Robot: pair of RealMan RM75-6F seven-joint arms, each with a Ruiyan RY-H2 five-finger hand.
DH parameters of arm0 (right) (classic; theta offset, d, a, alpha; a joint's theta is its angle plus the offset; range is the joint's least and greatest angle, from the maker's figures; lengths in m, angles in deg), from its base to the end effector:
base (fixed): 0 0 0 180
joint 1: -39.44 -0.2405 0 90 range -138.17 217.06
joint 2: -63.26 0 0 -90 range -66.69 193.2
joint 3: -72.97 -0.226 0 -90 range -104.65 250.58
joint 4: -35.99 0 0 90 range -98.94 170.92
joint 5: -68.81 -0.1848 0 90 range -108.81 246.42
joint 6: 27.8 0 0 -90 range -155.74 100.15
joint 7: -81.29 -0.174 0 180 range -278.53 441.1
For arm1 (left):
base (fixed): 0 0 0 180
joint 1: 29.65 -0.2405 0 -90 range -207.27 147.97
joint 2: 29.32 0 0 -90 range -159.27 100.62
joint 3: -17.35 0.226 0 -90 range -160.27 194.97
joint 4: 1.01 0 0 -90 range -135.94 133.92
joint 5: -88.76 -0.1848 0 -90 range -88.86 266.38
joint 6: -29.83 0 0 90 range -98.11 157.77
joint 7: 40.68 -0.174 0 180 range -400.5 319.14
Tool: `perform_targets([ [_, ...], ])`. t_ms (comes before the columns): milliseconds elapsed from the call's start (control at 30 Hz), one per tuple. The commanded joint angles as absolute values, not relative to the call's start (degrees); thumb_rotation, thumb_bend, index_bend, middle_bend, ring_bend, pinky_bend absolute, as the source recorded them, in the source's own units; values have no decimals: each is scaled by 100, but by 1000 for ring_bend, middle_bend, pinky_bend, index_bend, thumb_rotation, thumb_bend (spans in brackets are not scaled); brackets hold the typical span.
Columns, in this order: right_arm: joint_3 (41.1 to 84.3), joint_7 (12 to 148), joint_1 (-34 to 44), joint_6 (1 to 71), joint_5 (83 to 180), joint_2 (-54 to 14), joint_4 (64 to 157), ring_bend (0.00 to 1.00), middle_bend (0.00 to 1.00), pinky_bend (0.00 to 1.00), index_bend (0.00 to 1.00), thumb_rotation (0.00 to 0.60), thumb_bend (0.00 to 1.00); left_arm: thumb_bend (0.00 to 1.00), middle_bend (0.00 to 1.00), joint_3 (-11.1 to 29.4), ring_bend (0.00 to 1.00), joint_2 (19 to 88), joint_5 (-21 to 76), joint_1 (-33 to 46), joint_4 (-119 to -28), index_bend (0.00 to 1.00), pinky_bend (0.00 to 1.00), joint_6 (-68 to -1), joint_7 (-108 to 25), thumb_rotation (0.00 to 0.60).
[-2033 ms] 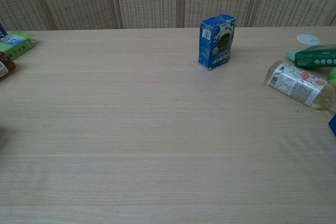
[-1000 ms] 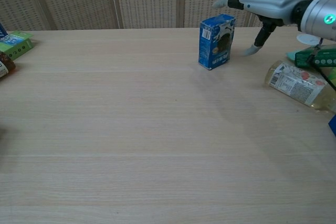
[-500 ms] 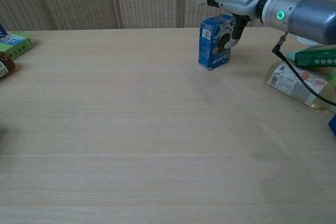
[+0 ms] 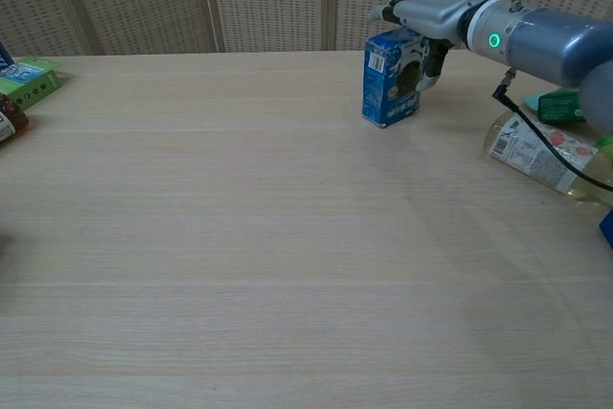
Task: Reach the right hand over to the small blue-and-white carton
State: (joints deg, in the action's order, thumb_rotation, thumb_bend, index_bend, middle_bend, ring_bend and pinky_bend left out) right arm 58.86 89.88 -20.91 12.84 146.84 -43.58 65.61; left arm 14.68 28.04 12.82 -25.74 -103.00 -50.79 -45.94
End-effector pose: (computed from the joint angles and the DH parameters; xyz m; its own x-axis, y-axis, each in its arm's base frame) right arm -0.1056 -0.4699 -0.0087 0.7663 0.0075 0.6424 -0.5870 -0.3984 0.7048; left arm -0.2875 0.1965 0.1844 0.4050 0.1069 0.9081 0.8941 0.1613 -0.4178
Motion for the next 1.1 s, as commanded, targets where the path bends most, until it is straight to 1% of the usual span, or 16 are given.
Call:
perform_targets([
  [33,5947,8857,-2135,1228,14678,-4524,6337,0,0,0,0,600,90,0,0,1461,0,2797,1284,-2577,-10298,0,0,-5089,-4579,600],
  [133,6009,8803,-2149,1281,14723,-4637,6145,0,0,0,3,600,125,0,0,1461,0,2791,1274,-2582,-10298,0,0,-5099,-4566,600],
  [167,6020,8769,-2150,1312,14733,-4672,6094,0,0,0,19,600,136,0,0,1463,0,2790,1272,-2582,-10300,0,0,-5096,-4563,600],
  [233,6043,8658,-2152,1392,14761,-4745,5980,0,0,0,84,600,165,0,0,1466,0,2791,1266,-2582,-10302,0,0,-5095,-4565,600],
  [300,6077,8518,-2144,1491,14802,-4815,5861,0,3,26,260,600,205,0,0,1468,0,2795,1255,-2584,-10309,0,0,-5103,-4573,600],
  [333,6100,8446,-2135,1551,14832,-4841,5810,0,27,54,337,600,214,0,0,1469,0,2797,1250,-2585,-10313,0,0,-5108,-4577,600],
  [367,6120,8354,-2123,1635,14863,-4867,5766,0,93,107,416,600,221,0,0,1470,0,2797,1248,-2587,-10316,0,0,-5113,-4580,600],
  [400,6147,8199,-2101,1767,14910,-4901,5714,25,211,186,493,600,221,0,0,1470,0,2799,1248,-2588,-10318,0,0,-5116,-4585,600],
  [433,6177,8090,-2086,1858,14952,-4923,5665,50,285,230,538,600,220,0,0,1471,0,2801,1247,-2588,-10319,0,0,-5115,-4587,600],
  [467,6209,7993,-2070,1945,14994,-4946,5609,104,377,290,610,600,217,0,0,1472,0,2802,1248,-2588,-10319,0,0,-5114,-4588,600],
  [500,6241,7880,-2052,2024,15032,-4979,5533,168,443,340,667,600,211,0,0,1477,0,2805,1243,-2587,-10319,0,0,-5108,-4591,600],
  [600,6293,7667,-2021,2100,15078,-5042,5382,229,476,391,695,600,210,0,0,1484,0,2812,1227,-2582,-10321,0,0,-5100,-4597,600],
  [700,6315,7533,-1991,2190,15098,-5075,5293,249,480,409,695,600,221,0,0,1482,0,2811,1221,-2582,-10328,0,0,-5105,-4593,600],
  [867,6326,7342,-1939,2408,15123,-5022,5346,249,482,409,697,600,229,0,0,1489,0,2819,1216,-2580,-10322,0,0,-5097,-4602,600],
  [967,6310,7265,-1908,2664,15144,-4901,5523,249,484,409,701,600,233,0,0,1492,0,2835,1225,-2564,-10307,0,0,-5063,-4615,600],
  [1100,6233,7277,-1892,3187,15190,-4559,6087,249,483,410,698,600,245,0,0,1492,0,2816,1168,-2558,-10342,0,0,-5074,-4562,600],
])
